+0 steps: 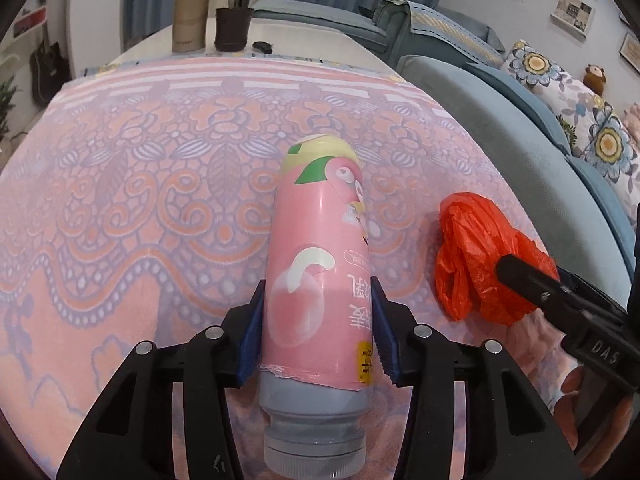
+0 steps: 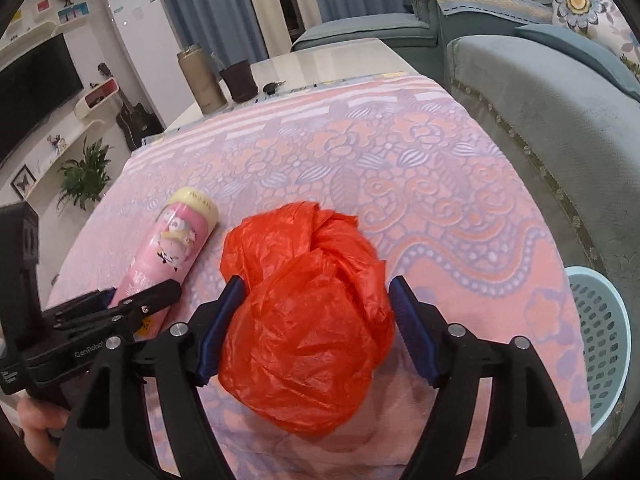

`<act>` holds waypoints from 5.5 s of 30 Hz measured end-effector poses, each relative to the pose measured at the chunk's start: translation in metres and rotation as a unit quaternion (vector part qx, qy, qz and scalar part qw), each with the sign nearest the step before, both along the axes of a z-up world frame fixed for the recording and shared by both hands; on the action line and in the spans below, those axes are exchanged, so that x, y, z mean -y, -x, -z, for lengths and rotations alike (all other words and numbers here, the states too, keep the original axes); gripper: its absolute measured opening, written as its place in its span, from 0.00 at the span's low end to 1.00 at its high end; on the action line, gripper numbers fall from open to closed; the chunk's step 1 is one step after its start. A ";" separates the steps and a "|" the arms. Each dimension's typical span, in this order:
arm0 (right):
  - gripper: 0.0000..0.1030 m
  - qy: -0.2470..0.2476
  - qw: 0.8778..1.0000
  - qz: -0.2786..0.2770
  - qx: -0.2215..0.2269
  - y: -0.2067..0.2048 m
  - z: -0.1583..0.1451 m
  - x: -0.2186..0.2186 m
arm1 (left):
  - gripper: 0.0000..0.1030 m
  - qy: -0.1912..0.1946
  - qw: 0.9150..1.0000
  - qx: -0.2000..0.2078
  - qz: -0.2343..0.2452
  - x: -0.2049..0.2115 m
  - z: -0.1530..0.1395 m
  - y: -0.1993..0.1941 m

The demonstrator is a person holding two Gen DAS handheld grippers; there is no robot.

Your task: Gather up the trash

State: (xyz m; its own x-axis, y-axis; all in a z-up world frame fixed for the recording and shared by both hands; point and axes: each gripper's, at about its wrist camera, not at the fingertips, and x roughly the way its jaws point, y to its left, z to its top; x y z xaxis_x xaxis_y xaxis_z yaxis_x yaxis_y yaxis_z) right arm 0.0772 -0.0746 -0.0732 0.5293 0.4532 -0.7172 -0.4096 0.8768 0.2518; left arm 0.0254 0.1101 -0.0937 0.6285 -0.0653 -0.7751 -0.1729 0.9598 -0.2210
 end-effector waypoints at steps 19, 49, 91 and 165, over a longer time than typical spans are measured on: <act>0.23 -0.020 0.986 0.129 0.105 0.027 -0.058 0.107 | 0.44 0.052 0.982 0.136 0.118 0.096 -0.076 -0.002; 0.42 -0.017 0.917 0.375 -0.137 0.006 0.086 0.319 | 0.57 0.083 0.939 -0.001 0.333 0.314 0.014 -0.105; 0.57 0.091 0.884 0.378 0.259 0.134 -0.063 0.167 | 0.91 -0.076 0.946 0.282 0.144 0.182 -0.096 0.037; 0.65 0.069 0.910 0.330 0.242 0.124 -0.056 0.150 | 0.92 -0.120 0.944 0.275 0.134 0.176 -0.086 0.034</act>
State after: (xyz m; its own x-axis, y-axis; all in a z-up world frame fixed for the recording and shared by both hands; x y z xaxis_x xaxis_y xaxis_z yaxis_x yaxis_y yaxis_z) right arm -0.0472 -0.2245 -0.0173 0.9227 -0.1542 -0.3532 0.1833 0.9818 0.0504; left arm -0.0084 -0.0661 -0.0073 0.9263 -0.1431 -0.3485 0.1611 0.9867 0.0231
